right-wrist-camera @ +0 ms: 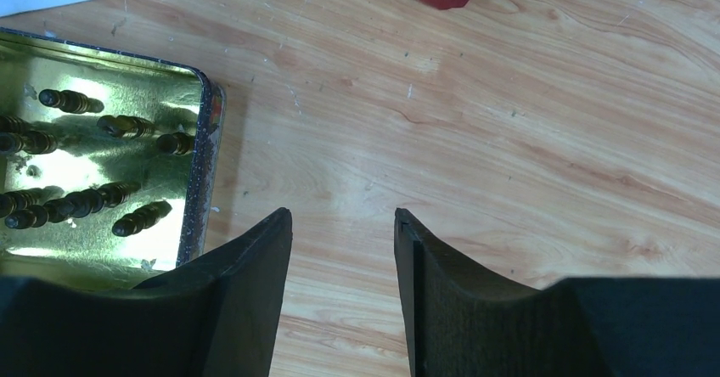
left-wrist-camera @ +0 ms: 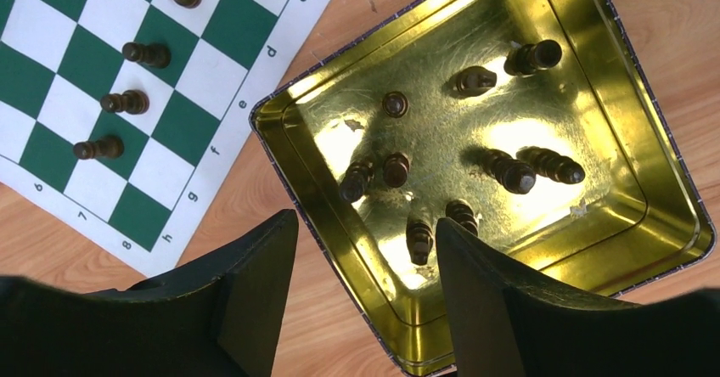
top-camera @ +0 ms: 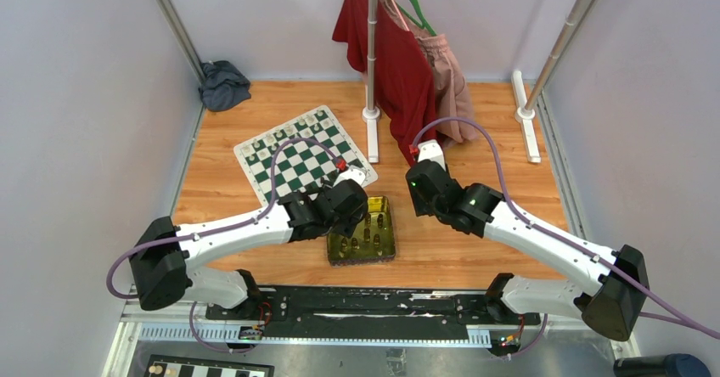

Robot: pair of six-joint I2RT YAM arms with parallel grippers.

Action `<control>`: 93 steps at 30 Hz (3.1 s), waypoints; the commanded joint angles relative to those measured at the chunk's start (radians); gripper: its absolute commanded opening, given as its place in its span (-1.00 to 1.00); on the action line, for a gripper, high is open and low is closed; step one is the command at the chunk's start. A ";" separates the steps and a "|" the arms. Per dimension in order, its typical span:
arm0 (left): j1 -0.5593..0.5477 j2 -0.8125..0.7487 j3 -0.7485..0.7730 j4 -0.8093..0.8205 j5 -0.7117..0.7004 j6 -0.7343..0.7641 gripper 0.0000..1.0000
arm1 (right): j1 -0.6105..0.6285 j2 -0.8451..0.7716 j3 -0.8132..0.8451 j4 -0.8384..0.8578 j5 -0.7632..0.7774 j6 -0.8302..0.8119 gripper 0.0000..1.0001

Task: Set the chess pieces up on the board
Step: Pick up the chess piece from the storage box.

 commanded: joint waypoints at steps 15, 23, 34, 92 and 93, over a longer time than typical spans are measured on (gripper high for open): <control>-0.020 0.118 0.029 -0.034 -0.044 -0.032 0.22 | -0.010 -0.034 -0.041 0.021 0.027 0.022 -0.06; -0.020 0.173 0.067 -0.037 -0.053 -0.023 0.17 | -0.013 -0.030 -0.047 0.033 0.035 0.009 -0.13; -0.020 0.191 0.079 -0.042 -0.064 -0.022 0.07 | -0.027 -0.031 -0.048 0.038 0.033 -0.009 -0.20; 0.029 0.197 0.037 -0.008 -0.037 -0.055 -0.34 | -0.055 -0.051 -0.071 0.057 0.009 -0.035 -0.32; 0.029 0.198 0.037 -0.009 -0.036 -0.056 -0.35 | -0.057 -0.051 -0.070 0.058 0.009 -0.036 -0.32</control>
